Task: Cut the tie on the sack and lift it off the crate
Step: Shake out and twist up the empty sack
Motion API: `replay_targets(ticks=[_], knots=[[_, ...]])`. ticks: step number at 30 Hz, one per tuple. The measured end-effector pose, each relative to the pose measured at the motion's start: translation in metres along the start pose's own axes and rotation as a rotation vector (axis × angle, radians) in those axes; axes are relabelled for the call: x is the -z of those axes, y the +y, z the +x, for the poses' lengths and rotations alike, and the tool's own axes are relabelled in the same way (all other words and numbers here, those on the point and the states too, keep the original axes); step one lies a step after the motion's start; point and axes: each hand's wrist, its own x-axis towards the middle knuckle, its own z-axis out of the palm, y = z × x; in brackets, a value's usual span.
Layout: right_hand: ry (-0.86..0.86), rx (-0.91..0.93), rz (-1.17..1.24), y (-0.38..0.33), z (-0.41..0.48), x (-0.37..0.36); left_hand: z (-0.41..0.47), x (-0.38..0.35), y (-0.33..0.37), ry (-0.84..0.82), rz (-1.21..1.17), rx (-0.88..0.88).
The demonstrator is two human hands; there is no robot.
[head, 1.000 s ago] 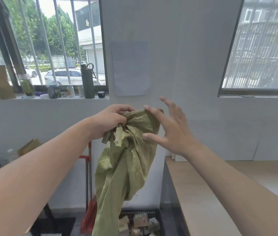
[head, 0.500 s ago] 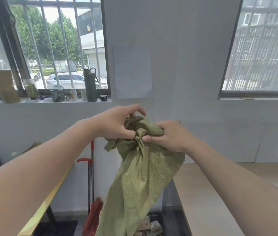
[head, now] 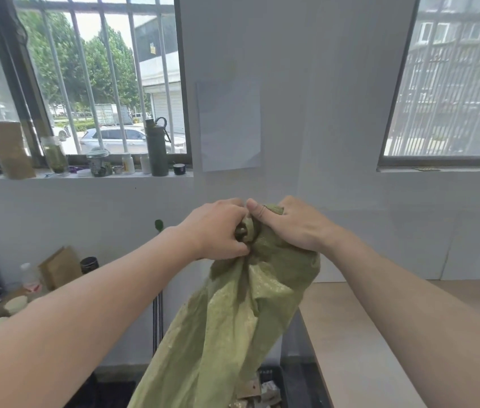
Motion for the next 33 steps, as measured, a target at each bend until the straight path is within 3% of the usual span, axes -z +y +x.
replay_targets(ticks=[5, 10, 15, 18, 21, 24, 30, 33], knots=[[0.144, 0.083, -0.330, 0.005, -0.006, 0.003, 0.010, -0.002, -0.002, 0.001, -0.222, 0.173], [0.314, 0.454, -0.879, 0.021, -0.011, -0.006, 0.020, -0.002, -0.011, 0.007, -0.451, 0.310], [0.280, 0.319, -0.891, 0.029, 0.000, -0.027, 0.017, 0.003, 0.001, -0.093, -0.795, 0.326], [0.390, 0.350, -0.845, 0.036, 0.010, -0.032, 0.017, 0.005, 0.004, -0.134, -0.796, 0.333], [0.366, 0.362, -0.752, 0.037, 0.016, -0.033, 0.017, 0.007, 0.001, -0.234, -0.770, 0.237], [0.266, 0.273, -0.730, 0.032, 0.017, -0.030, 0.018, 0.003, -0.001, -0.184, -0.531, 0.097], [0.141, 0.061, -0.620, 0.008, 0.017, -0.021, 0.011, -0.013, 0.014, 0.210, 0.434, -0.055], [0.093, -0.017, -0.513, -0.004, 0.017, -0.016, 0.012, -0.029, 0.016, 0.284, 0.539, -0.017]])
